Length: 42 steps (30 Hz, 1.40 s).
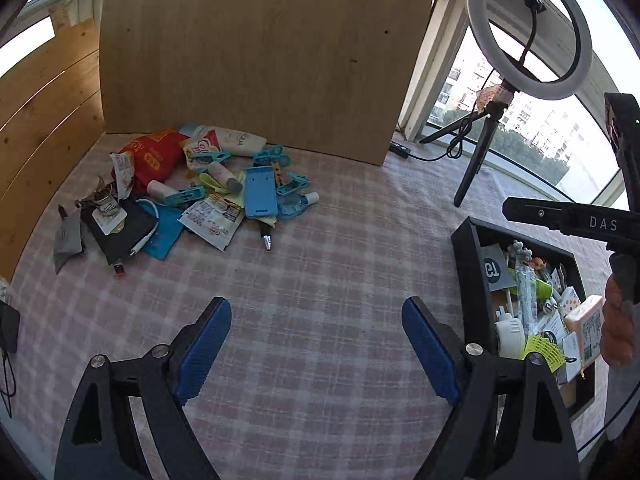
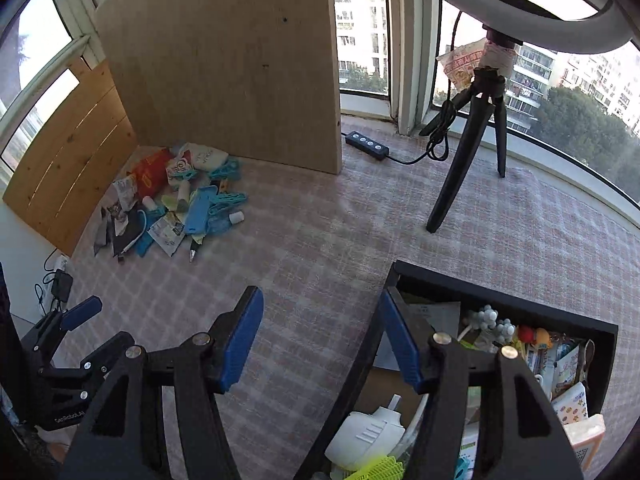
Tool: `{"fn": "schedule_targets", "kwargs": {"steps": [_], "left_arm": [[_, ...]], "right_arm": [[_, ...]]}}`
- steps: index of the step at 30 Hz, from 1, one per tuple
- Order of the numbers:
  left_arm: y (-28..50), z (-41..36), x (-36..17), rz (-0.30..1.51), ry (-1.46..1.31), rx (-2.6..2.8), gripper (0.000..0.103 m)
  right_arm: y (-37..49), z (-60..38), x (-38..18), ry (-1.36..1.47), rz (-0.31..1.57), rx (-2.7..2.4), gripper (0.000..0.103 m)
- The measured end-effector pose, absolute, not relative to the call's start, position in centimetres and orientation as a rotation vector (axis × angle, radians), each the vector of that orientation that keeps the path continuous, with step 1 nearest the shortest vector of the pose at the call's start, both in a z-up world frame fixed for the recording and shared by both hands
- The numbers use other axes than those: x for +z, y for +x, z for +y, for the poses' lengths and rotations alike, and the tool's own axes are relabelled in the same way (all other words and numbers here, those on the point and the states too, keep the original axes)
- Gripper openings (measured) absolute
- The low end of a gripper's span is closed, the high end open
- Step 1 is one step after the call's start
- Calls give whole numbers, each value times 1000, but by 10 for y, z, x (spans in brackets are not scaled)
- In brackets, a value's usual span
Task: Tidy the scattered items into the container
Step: 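Return both grippers to the pile and grasp the metal clip with the left gripper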
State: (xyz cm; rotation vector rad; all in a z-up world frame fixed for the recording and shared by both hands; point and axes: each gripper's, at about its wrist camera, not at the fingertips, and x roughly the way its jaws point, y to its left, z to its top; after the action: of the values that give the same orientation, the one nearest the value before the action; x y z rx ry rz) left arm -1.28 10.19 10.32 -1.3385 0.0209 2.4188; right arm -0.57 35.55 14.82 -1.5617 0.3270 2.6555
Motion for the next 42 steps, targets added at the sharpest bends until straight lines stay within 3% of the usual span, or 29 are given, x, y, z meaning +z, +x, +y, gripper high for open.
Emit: {"fn": "schedule_targets", "kwargs": {"steps": [13, 19, 21, 23, 26, 34, 42], "left_arm": [[-80, -35, 78, -79, -1481, 2595, 84], [-122, -55, 76, 52, -1477, 2608, 83], [-135, -57, 73, 100, -1471, 2579, 81], [-147, -56, 70, 166, -1470, 2558, 71], [-163, -56, 65, 210, -1449, 2507, 70], [-192, -27, 52, 434, -1412, 2402, 70], [-206, -4, 37, 575, -1365, 2285, 65]], "right_arm": [[-93, 277, 106, -1735, 356, 2682, 60], [-121, 266, 100, -1748, 256, 2715, 59], [-130, 261, 99, -1759, 193, 2736, 58], [-139, 255, 94, -1781, 113, 2746, 58], [-151, 248, 82, -1802, 20, 2739, 56], [-174, 242, 61, -1819, -20, 2715, 45], [-188, 238, 55, -1825, -122, 2738, 45]]}}
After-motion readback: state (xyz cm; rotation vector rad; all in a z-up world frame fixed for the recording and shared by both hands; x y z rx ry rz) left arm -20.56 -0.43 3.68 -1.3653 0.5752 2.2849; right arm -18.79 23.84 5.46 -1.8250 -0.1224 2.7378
